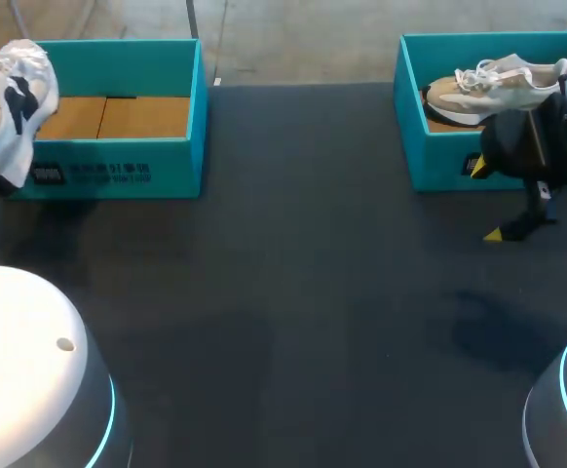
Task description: Take the shoe out of the shoebox, open the shoe tongue, remove and reinsert the insole, then place the shoe into the shoebox
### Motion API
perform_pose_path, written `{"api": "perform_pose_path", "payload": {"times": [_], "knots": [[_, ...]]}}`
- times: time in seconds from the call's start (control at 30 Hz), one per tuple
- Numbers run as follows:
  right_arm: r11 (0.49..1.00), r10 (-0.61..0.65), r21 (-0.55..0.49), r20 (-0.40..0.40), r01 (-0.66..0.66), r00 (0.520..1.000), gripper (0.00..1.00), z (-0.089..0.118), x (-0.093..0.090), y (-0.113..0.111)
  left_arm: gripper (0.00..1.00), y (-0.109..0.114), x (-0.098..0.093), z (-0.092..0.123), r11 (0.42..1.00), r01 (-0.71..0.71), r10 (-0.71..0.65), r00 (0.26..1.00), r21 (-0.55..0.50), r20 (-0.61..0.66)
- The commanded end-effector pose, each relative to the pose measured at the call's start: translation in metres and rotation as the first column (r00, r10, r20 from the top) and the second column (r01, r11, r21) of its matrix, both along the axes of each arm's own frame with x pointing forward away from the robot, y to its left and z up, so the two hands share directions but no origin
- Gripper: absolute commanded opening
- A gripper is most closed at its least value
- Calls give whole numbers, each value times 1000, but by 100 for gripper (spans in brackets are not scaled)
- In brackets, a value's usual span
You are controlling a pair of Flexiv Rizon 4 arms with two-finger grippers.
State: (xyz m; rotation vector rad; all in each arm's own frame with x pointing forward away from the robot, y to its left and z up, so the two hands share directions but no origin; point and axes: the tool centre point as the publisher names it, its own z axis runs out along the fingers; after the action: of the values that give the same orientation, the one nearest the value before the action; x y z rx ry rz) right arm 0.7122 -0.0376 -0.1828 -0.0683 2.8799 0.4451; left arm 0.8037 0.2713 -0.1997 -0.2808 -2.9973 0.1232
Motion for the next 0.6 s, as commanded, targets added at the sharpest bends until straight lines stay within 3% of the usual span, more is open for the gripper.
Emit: {"api": "perform_pose_path", "payload": {"times": [0.03, 0.37, 0.6], "knots": [[1000, -1, -2, -2, 1, 1000, 100, -1, 2, 1, 0, 15, 17, 2, 1000, 4, -4, 1000, -6, -17], [1000, -1, -2, -2, 1, 1000, 100, -1, 2, 1, 0, 41, 57, 11, 999, 16, -17, 1000, 34, 16], [1000, -1, -2, -2, 1, 1000, 100, -1, 2, 1, 0, 59, 96, 8, 999, 18, -19, 1000, 33, 22]]}}
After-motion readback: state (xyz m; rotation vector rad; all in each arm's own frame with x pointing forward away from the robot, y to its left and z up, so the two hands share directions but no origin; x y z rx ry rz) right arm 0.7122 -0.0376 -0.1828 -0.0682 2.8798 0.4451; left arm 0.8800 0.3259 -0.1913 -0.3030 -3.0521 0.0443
